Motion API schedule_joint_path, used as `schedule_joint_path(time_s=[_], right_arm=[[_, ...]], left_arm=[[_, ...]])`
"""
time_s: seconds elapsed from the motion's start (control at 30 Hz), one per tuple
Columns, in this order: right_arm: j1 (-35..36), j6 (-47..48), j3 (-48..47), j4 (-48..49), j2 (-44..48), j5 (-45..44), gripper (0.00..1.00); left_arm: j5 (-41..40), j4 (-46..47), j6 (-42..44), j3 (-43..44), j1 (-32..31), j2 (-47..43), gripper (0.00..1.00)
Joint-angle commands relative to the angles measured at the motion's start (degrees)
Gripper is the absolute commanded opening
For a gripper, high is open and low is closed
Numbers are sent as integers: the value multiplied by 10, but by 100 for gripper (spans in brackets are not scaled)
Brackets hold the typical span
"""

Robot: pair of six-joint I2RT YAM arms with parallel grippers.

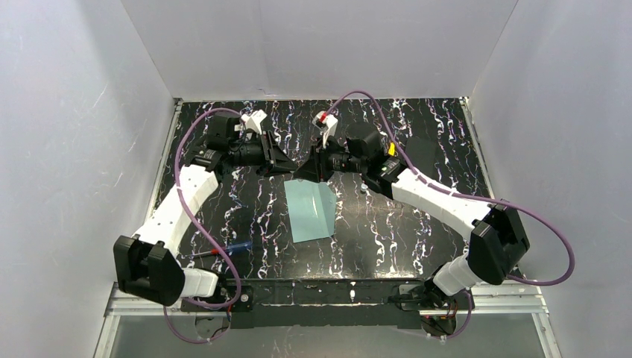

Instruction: Place the letter into the envelope and seal it

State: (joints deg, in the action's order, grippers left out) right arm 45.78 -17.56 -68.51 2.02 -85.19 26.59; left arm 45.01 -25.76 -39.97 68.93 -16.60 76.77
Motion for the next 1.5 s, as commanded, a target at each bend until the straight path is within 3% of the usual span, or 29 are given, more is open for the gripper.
schedule_joint_path(time_s=[0.0,0.13,0.23,0.4,0.53,0.67,0.73,0.8,0.93,1.07,1.17,1.27,1.47], right_arm=[[20,-158,43,196,8,-9,11],[27,-179,52,241,1,-16,23],[30,-159,45,214,-1,-24,28],[31,-172,39,209,2,-36,21],[39,-257,43,236,-9,-60,12],[45,-377,84,371,-17,-67,12],[46,-417,108,476,-20,-62,16],[45,-423,111,497,-21,-63,22],[45,-359,100,362,13,-104,61],[44,-248,110,269,81,-134,79],[43,-203,87,186,120,-146,84],[43,-219,34,63,126,-221,83],[43,-253,-116,-155,45,-249,70]], left_arm=[[-43,156,-73,-36,-9,-41,0],[-57,177,-77,-47,-8,-54,0],[-60,162,-74,-42,-8,-55,0],[-70,156,-71,-49,-8,-59,0],[-93,192,-82,-67,-9,-71,0],[-128,268,-81,-104,-9,-89,0],[-142,293,-75,-117,-9,-95,0],[-140,293,-46,-117,-8,-94,0],[-124,267,35,-116,-8,-103,0],[-94,193,149,-106,-4,-119,0],[-24,164,234,-93,-3,-119,0],[37,157,289,-82,-4,-116,0],[112,152,391,-52,-4,-91,0]])
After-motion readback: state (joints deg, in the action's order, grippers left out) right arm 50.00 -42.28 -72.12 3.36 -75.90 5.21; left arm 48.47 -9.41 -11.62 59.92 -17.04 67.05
